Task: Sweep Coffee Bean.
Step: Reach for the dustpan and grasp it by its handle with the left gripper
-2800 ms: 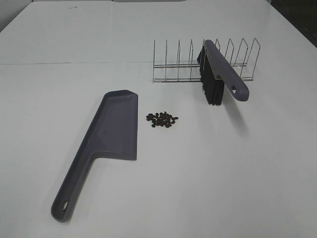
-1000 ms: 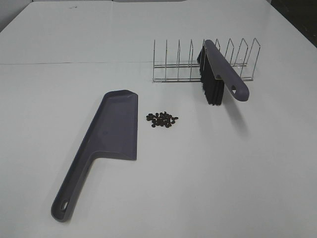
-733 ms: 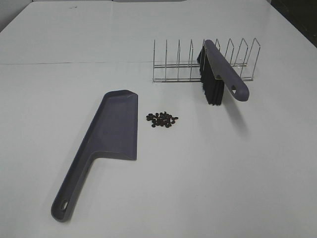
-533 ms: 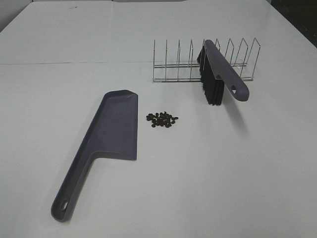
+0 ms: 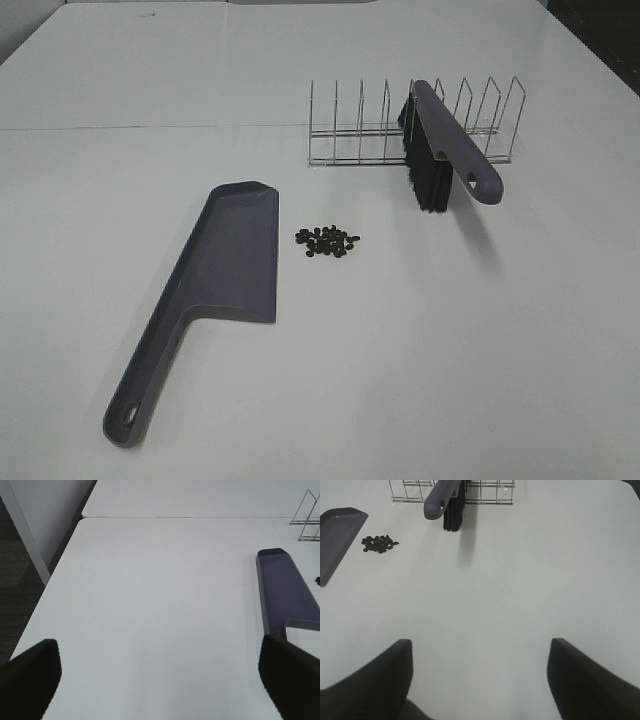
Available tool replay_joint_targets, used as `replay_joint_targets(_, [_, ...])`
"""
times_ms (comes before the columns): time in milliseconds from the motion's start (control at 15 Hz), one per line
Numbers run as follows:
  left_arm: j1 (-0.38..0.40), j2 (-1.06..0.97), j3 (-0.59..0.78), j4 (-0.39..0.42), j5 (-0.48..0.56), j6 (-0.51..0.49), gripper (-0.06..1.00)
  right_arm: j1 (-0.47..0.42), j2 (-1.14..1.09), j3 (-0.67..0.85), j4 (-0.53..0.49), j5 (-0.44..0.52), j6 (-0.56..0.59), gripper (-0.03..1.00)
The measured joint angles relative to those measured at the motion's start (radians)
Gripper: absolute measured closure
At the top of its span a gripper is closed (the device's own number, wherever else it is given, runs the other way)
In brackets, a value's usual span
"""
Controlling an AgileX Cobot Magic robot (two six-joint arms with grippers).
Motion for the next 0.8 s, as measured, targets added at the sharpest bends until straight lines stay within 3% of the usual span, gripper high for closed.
replay_joint_targets(267, [0.000, 0.091, -0.031, 0.000, 0.046, 0.000, -0.05, 0.000, 0.000, 0.000, 0.000, 0.000, 0.000, 0.35])
replay_joint_targets(533, [0.000, 0.588, -0.252, 0.000, 0.133, -0.049, -0.02, 0.000, 0.000, 0.000, 0.000, 0.000, 0.000, 0.35])
replay_joint_targets(800, [0.000, 0.965, -0.384, 0.000, 0.145, 0.045, -0.02, 0.000, 0.000, 0.000, 0.000, 0.000, 0.000, 0.35])
